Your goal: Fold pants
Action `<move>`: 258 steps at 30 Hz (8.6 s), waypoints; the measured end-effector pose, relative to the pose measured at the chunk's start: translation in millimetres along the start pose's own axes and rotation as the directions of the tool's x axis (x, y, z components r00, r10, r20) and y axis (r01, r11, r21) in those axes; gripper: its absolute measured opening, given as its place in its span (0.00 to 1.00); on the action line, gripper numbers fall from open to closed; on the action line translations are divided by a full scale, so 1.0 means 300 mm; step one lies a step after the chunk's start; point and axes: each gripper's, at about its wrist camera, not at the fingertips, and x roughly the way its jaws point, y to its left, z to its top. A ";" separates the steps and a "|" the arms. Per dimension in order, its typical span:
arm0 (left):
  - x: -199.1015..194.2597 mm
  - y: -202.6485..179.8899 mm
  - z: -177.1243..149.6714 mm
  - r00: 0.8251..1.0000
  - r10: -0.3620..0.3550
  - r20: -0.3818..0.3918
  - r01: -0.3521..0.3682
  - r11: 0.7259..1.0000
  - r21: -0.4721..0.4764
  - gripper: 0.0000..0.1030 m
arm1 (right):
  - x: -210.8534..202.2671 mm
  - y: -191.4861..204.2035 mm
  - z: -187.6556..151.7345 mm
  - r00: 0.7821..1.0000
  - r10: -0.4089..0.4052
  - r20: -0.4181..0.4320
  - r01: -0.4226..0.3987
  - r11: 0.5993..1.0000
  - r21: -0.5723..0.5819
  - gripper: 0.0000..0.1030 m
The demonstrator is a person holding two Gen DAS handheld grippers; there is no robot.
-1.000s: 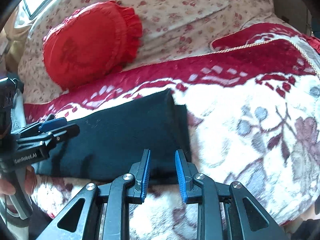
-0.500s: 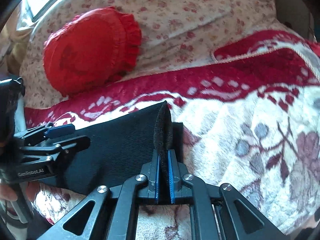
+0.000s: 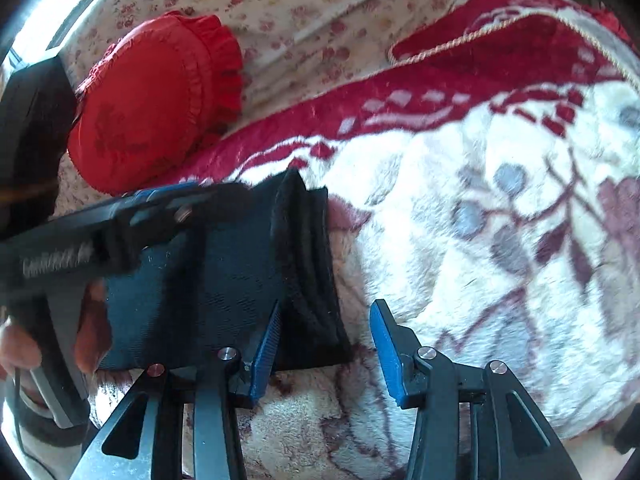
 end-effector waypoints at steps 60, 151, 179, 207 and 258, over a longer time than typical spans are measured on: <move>-0.491 0.606 -0.647 0.945 0.302 0.124 -0.201 0.839 -0.506 0.45 | 0.231 0.747 0.015 0.975 0.215 -0.054 -0.216 0.867 -0.448 0.23; -0.833 0.727 -1.181 0.845 0.532 0.049 -0.234 0.450 -0.862 0.65 | 0.296 1.332 -0.197 0.938 0.254 -0.235 -0.344 0.609 -0.714 0.35; -0.790 0.856 -1.242 0.866 0.489 0.103 -0.078 0.335 -0.939 0.76 | 0.528 1.757 -0.226 0.875 0.240 -0.419 -0.481 0.342 -0.808 0.45; -0.770 0.406 -0.770 0.794 0.457 0.400 -0.163 0.795 -0.585 0.23 | 0.083 1.240 0.150 0.833 0.488 -0.262 -0.515 0.510 -0.689 0.05; -0.606 0.494 -0.688 0.832 0.541 0.124 -0.405 0.743 -0.533 0.46 | 0.144 0.665 0.133 0.989 0.148 -0.015 -0.138 0.876 -0.462 0.11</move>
